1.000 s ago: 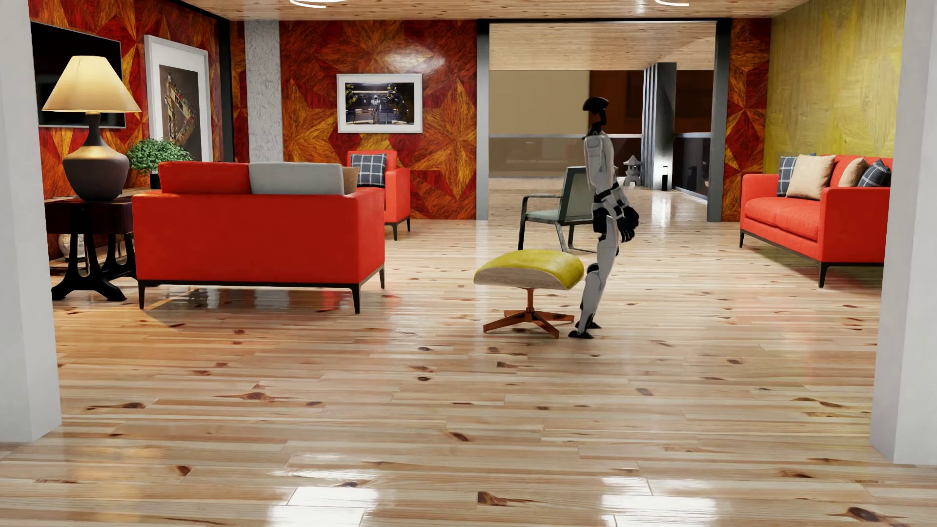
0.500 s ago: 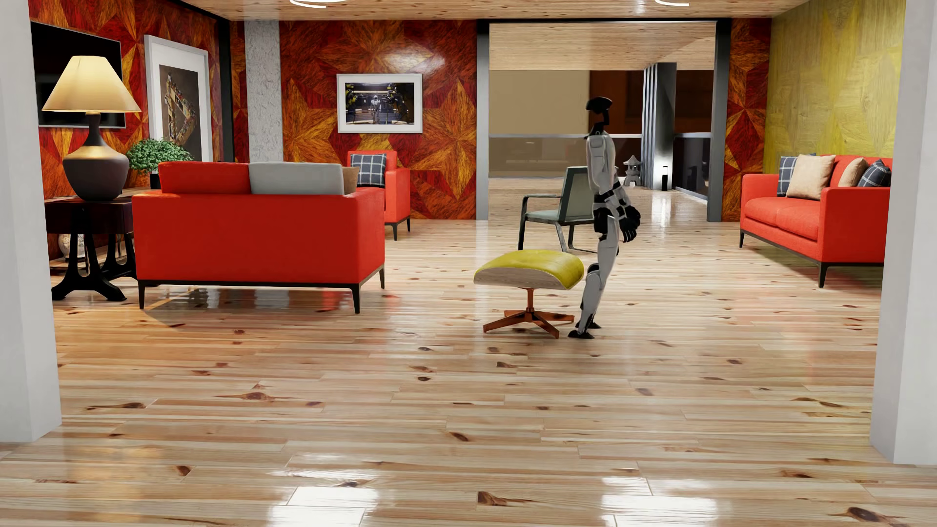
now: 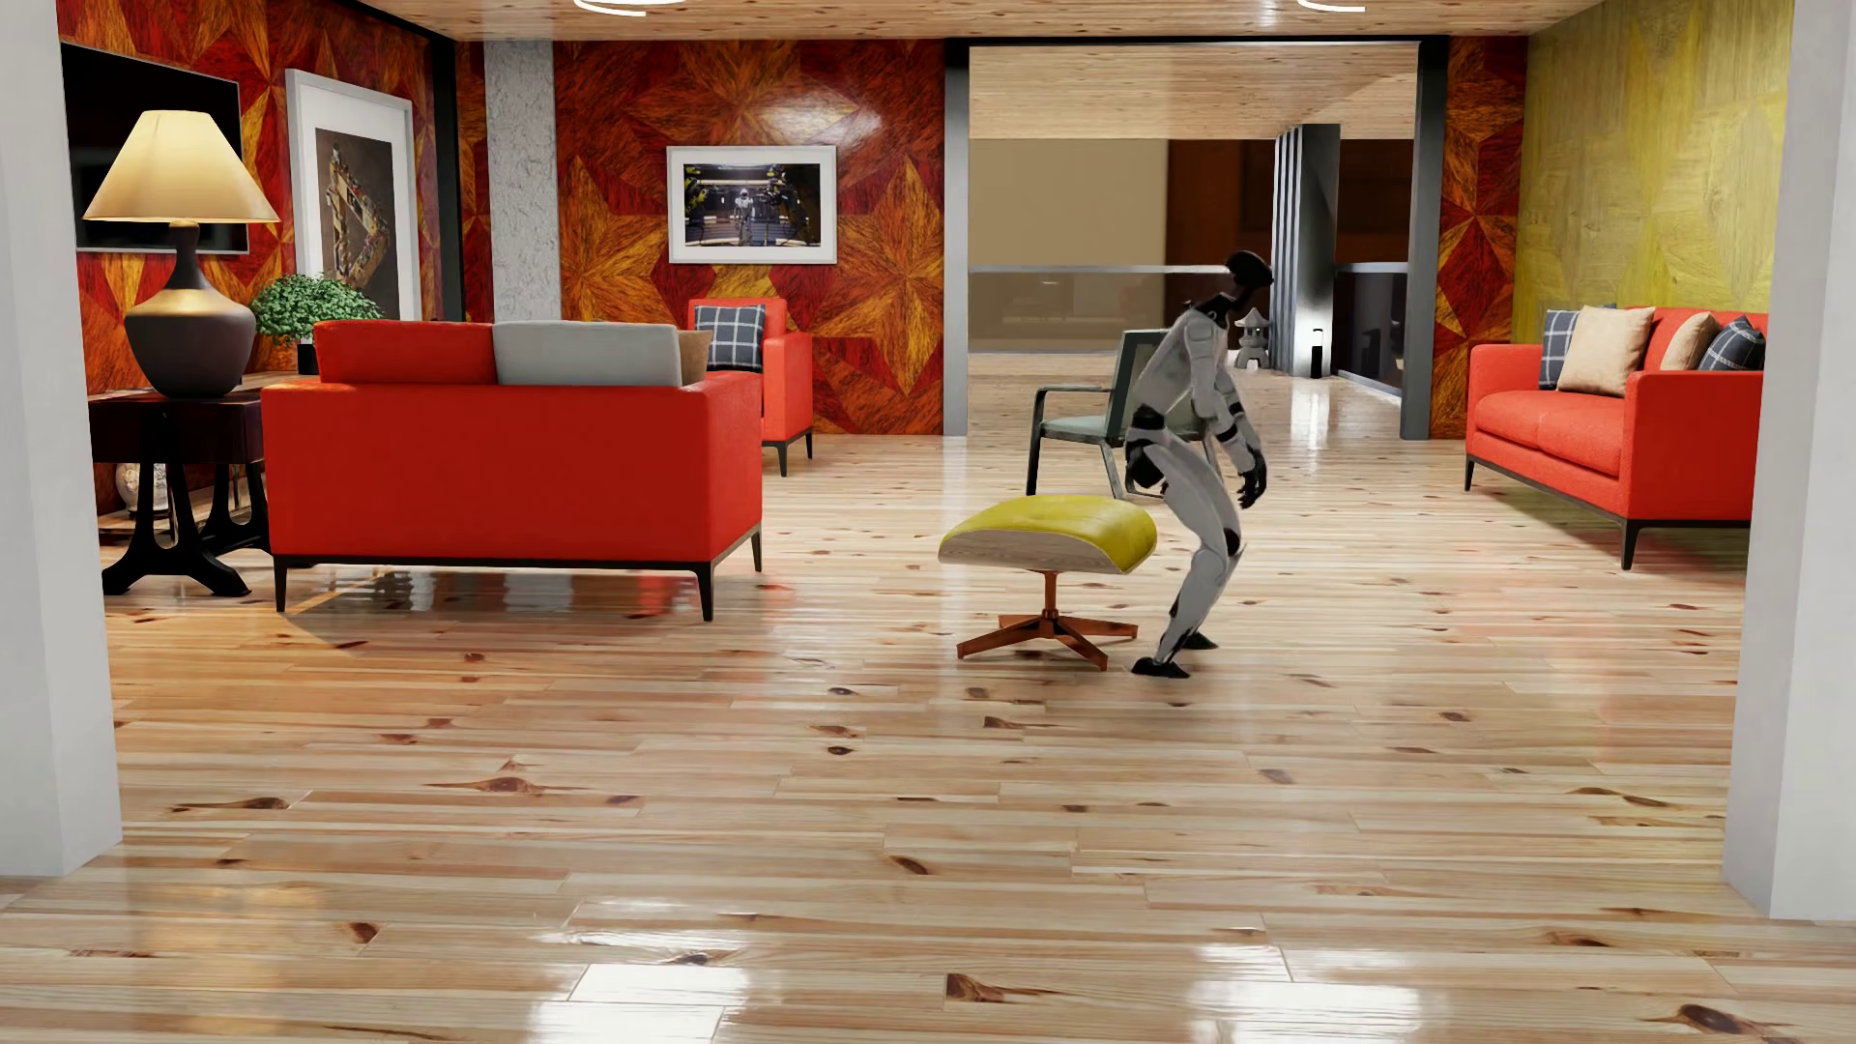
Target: Take a seat on the chair
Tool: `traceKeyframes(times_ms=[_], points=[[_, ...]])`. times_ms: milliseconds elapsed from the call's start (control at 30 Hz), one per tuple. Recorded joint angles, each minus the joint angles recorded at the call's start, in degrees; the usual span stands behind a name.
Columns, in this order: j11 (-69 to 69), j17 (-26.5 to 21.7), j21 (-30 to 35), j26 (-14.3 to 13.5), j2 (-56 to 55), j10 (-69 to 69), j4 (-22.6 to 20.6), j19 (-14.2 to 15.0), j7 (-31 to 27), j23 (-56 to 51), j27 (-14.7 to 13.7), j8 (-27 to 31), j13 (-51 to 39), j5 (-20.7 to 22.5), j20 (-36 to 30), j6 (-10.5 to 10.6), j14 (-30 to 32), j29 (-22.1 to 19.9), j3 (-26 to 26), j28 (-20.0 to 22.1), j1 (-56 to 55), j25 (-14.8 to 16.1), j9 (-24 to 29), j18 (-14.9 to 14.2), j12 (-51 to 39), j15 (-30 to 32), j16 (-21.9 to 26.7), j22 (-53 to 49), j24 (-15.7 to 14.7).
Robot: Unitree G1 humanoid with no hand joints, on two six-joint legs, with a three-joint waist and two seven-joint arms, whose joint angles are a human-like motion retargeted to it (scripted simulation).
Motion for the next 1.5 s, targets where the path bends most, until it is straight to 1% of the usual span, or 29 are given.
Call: traceKeyframes(times_ms=[33,67,100,133,200,233,267,333,400,467,533,633,700,800,867,933,967,1033,1100,1200,1233,1267,1300,1333,1367,1400,1433,1467,1500], points=[[4.6,-2.0,3.6,-1.0,-4.5,4.9,0.5,0.9,-0.7,-3.9,-1.7,1.0,-3.9,-0.4,-1.9,0.0,-1.0,0.8,0.0,-1.0,-4.6,-1.1,2.3,-0.7,-2.3,-1.0,3.3,-5.7,-0.5],[9.2,-4.3,7.3,-1.6,-8.8,9.6,1.1,1.4,-1.5,-8.4,-2.2,2.0,-7.8,-0.5,-3.3,-0.2,-2.1,0.0,0.1,0.9,-9.0,-0.8,4.5,-1.5,-4.4,-2.0,7.3,-12.2,-2.4],[13.7,-7.2,10.3,-2.5,-13.1,14.5,1.8,1.9,-2.0,-13.5,-2.2,3.0,-11.2,-0.5,-4.3,-0.4,-2.8,-4.3,0.3,3.3,-13.5,0.8,6.5,-2.0,-6.6,-2.9,11.6,-18.5,-4.6],[17.9,-10.6,12.5,-3.0,-17.0,18.9,2.4,2.6,-2.7,-19.0,-1.9,3.9,-14.5,-0.6,-5.4,-0.5,-3.6,-8.0,0.5,4.1,-17.7,2.7,8.6,-2.6,-9.4,-3.7,15.6,-24.1,-6.3],[26.1,-17.5,15.5,-4.3,-24.7,27.0,2.7,4.0,-4.2,-28.3,-1.3,5.9,-19.9,-1.3,-8.7,-0.3,-4.7,-18.3,0.5,10.1,-25.7,7.3,12.3,-4.0,-15.1,-5.3,22.1,-32.7,-10.6],[30.0,-20.7,15.9,-5.6,-28.4,30.6,2.8,4.5,-4.8,-32.6,-2.0,6.9,-20.9,-1.5,-10.1,-0.5,-5.3,-23.6,0.4,14.3,-29.3,8.9,13.8,-4.8,-17.2,-6.0,24.9,-36.8,-13.0],[33.7,-23.7,14.9,-6.9,-31.8,34.3,3.2,5.0,-5.5,-36.9,-2.6,7.9,-20.4,-1.5,-10.2,-0.7,-5.7,-28.1,0.3,17.7,-32.7,10.0,14.9,-5.6,-17.8,-6.6,28.0,-41.3,-15.1],[40.6,-27.9,9.0,-9.2,-37.0,41.4,3.6,5.8,-6.9,-41.7,-3.7,9.3,-16.1,-1.5,-8.1,-0.8,-6.6,-34.9,0.1,22.2,-38.5,10.1,17.2,-6.6,-16.5,-8.1,33.5,-49.8,-17.3],[46.2,-30.3,3.0,-10.9,-40.7,47.1,4.2,6.4,-8.0,-45.4,-4.3,10.5,-11.6,-1.7,-3.7,-0.7,-7.3,-38.0,0.0,26.2,-42.5,9.9,18.6,-7.4,-12.5,-8.9,36.4,-55.0,-17.9],[50.0,-31.1,-1.8,-11.6,-42.2,50.8,4.5,6.8,-8.5,-47.0,-4.5,11.2,-7.4,-1.9,0.0,-0.8,-6.9,-39.0,-0.1,27.2,-44.0,9.6,19.3,-7.5,-8.7,-8.8,37.5,-57.1,-17.7],[52.2,-30.2,-5.3,-10.8,-42.0,53.2,4.6,6.9,-8.8,-46.6,-3.9,11.6,-3.5,-1.8,2.6,-0.8,-6.0,-38.0,0.2,25.9,-43.9,9.0,18.6,-7.3,-5.8,-8.4,35.9,-56.2,-16.6],[53.4,-25.8,-11.2,-9.0,-38.6,54.5,4.8,6.9,-9.0,-41.9,-3.0,11.4,2.0,-2.3,5.8,-1.1,-3.7,-33.6,0.3,22.1,-41.0,7.9,17.1,-6.6,-1.4,-6.6,31.8,-51.8,-14.7],[53.4,-20.9,-15.8,-7.5,-35.1,54.5,5.0,6.7,-8.8,-36.7,-2.2,10.9,6.9,-2.7,9.0,-1.4,-2.8,-30.1,0.3,19.0,-37.6,6.9,15.3,-6.2,2.8,-5.7,26.9,-46.9,-12.7],[53.4,-13.1,-21.7,-6.3,-29.9,54.5,5.3,6.5,-8.5,-28.6,-1.6,10.3,12.8,-3.4,15.4,-1.6,-2.3,-25.9,0.6,15.6,-32.3,5.6,12.5,-5.8,9.5,-5.0,17.3,-39.1,-9.0],[53.0,-8.5,-24.7,-5.9,-26.7,54.3,5.2,6.4,-8.2,-23.6,-1.7,9.9,15.8,-3.7,19.7,-1.2,-2.0,-23.9,0.8,15.4,-29.4,4.9,10.1,-5.2,13.6,-4.7,9.9,-33.4,-6.9],[52.4,-4.6,-27.2,-5.2,-24.3,53.8,5.0,6.0,-8.1,-19.1,-1.4,9.6,17.9,-3.5,23.2,-1.0,-1.7,-23.1,1.0,16.2,-27.2,4.8,8.2,-4.7,16.0,-4.2,3.3,-28.4,-6.0],[52.2,-3.2,-28.0,-4.8,-23.2,53.7,4.6,5.9,-8.1,-17.2,-1.2,9.5,18.7,-3.4,23.9,-0.8,-1.4,-22.7,1.2,16.5,-26.4,5.0,7.4,-4.3,16.5,-3.9,0.8,-26.4,-5.6],[51.8,-1.5,-28.6,-4.4,-21.2,53.5,3.6,5.5,-7.9,-13.7,-0.7,9.3,19.5,-3.2,23.3,-0.4,-1.0,-23.1,1.4,17.6,-24.8,5.8,5.8,-3.2,16.5,-3.6,-1.4,-22.5,-5.7],[51.4,-0.8,-29.2,-4.0,-19.2,53.4,2.8,5.1,-7.7,-10.6,0.3,9.0,20.5,-3.0,22.2,-0.1,-0.7,-24.5,1.5,18.1,-23.4,7.3,4.3,-2.3,16.2,-3.4,-1.4,-19.0,-6.6],[51.0,0.8,-32.8,-2.7,-17.1,53.4,2.4,4.7,-7.6,-5.1,2.9,8.7,24.1,-2.7,23.6,0.3,-0.6,-26.8,1.5,21.5,-21.8,11.2,2.1,-1.4,18.7,-3.0,-2.0,-13.0,-9.9],[50.9,1.4,-34.4,-1.9,-16.6,53.4,2.3,4.6,-7.6,-2.4,4.0,8.7,25.6,-2.5,24.7,0.4,-0.4,-26.7,1.4,22.7,-21.5,13.8,1.5,-1.2,20.0,-2.8,-2.4,-9.9,-11.6],[50.9,2.1,-36.1,-0.3,-16.2,53.3,2.1,4.1,-7.4,1.0,6.1,8.5,26.8,-2.3,25.9,0.4,-0.3,-25.9,1.4,22.5,-21.1,16.7,1.2,-0.9,21.0,-2.6,-2.6,-6.1,-13.2],[50.8,2.5,-37.6,1.3,-16.0,53.1,2.0,3.9,-7.3,5.2,7.6,8.5,28.0,-2.2,27.0,0.4,-0.1,-24.1,1.3,20.8,-20.8,18.5,0.7,-0.9,22.1,-2.4,-2.8,-1.4,-14.6],[50.7,2.5,-38.3,3.1,-15.6,53.0,2.0,3.8,-7.2,9.5,8.9,8.5,29.2,-1.9,27.6,0.5,0.1,-21.2,1.3,18.0,-20.4,19.3,0.6,-0.6,22.9,-2.2,-2.6,3.7,-14.7],[50.6,2.2,-38.7,4.8,-15.3,53.0,1.9,3.6,-6.9,13.8,10.4,8.3,30.8,-2.0,27.3,0.6,0.2,-17.7,1.3,14.5,-20.2,19.7,0.3,-0.3,23.5,-2.2,-2.5,9.0,-13.5],[50.5,1.9,-38.8,5.8,-15.0,52.8,1.6,3.5,-6.7,18.2,11.2,8.2,32.0,-2.2,26.9,0.8,0.3,-13.7,1.4,11.1,-19.8,18.9,0.1,-0.1,24.1,-2.2,-2.7,14.2,-11.4],[50.6,1.9,-38.8,6.1,-14.7,52.7,1.6,3.5,-6.6,22.0,11.2,8.1,33.2,-2.3,26.7,0.8,0.4,-9.7,1.5,8.0,-19.5,16.6,0.1,0.0,24.9,-2.1,-3.1,18.7,-8.6],[50.5,2.1,-38.7,5.7,-14.5,52.6,1.5,3.5,-6.5,24.8,10.2,8.0,34.6,-2.5,26.5,0.9,0.4,-6.7,1.6,5.8,-19.2,12.9,-0.2,0.0,26.1,-2.2,-3.9,22.5,-5.4],[50.5,2.6,-38.9,5.5,-14.3,52.6,1.3,3.5,-6.4,27.1,9.3,7.9,36.2,-2.7,26.5,0.9,0.4,-4.1,1.6,4.3,-19.0,9.1,-0.5,0.1,27.5,-2.2,-4.8,25.8,-2.8]])
